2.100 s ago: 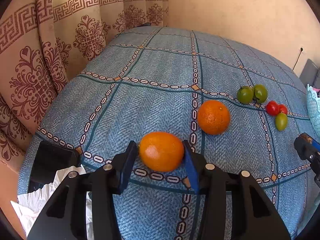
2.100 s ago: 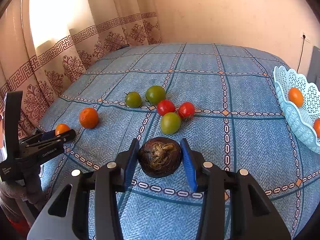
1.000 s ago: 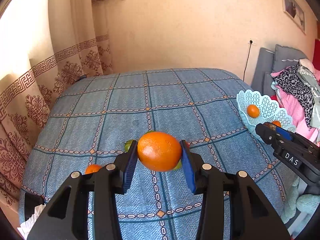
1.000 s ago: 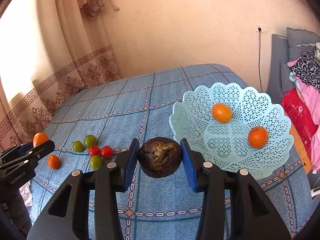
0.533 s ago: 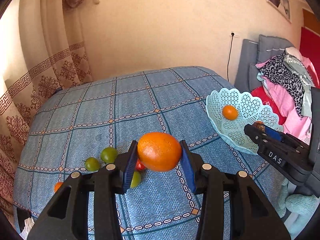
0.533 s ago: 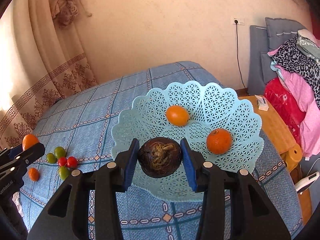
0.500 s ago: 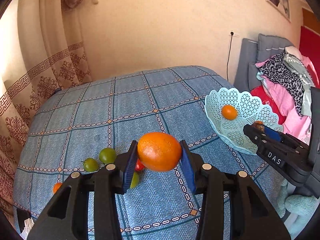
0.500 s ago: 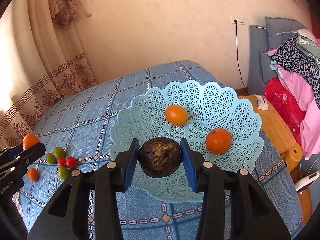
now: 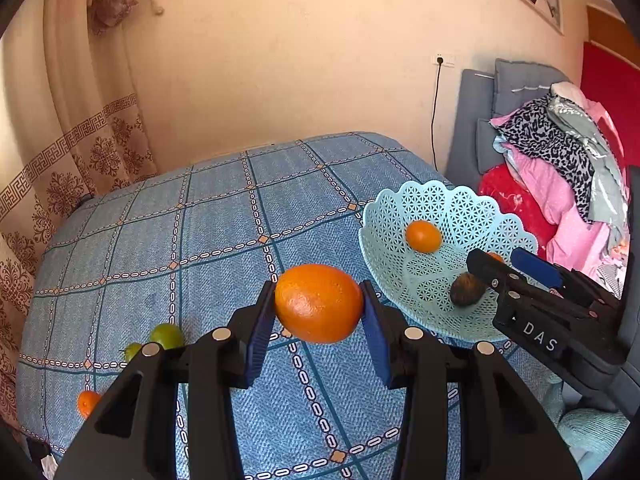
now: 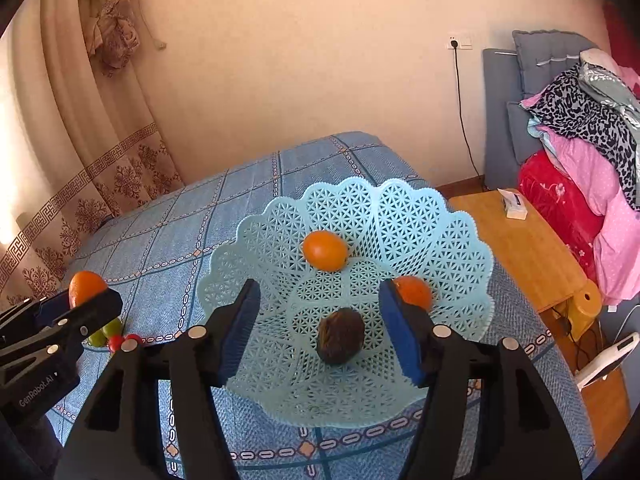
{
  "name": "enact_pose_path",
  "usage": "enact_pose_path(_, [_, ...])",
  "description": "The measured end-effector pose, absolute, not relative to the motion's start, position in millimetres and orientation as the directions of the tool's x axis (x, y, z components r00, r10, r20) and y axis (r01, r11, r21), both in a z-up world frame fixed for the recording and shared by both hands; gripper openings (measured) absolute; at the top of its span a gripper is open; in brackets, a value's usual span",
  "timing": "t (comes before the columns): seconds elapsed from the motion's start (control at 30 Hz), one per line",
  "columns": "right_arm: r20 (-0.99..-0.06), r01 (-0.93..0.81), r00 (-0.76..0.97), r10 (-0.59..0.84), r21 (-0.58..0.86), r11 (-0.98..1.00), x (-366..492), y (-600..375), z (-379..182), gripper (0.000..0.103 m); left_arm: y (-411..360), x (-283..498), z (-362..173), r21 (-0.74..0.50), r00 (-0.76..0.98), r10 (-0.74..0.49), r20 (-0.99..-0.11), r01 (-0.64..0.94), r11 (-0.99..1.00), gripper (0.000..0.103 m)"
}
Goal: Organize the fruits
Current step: 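Carry the avocado into the basket and open the right gripper while the left gripper carries its orange, then lower the orange into the basket and open the left gripper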
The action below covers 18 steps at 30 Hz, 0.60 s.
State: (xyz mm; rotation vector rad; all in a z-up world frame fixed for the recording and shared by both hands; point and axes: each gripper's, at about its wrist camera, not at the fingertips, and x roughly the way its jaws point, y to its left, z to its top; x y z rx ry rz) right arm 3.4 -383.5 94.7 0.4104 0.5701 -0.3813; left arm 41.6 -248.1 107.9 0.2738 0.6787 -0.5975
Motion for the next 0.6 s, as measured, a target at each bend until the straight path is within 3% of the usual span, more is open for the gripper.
enact_pose_path(0.6, [-0.534, 0.517, 0.792, -0.296, 0.328, 0.791, -24, -411, 114, 0.065, -315, 47, 91, -0.024, 0.490, -0.501, -0.713, 0.697, 0.716, 0.043])
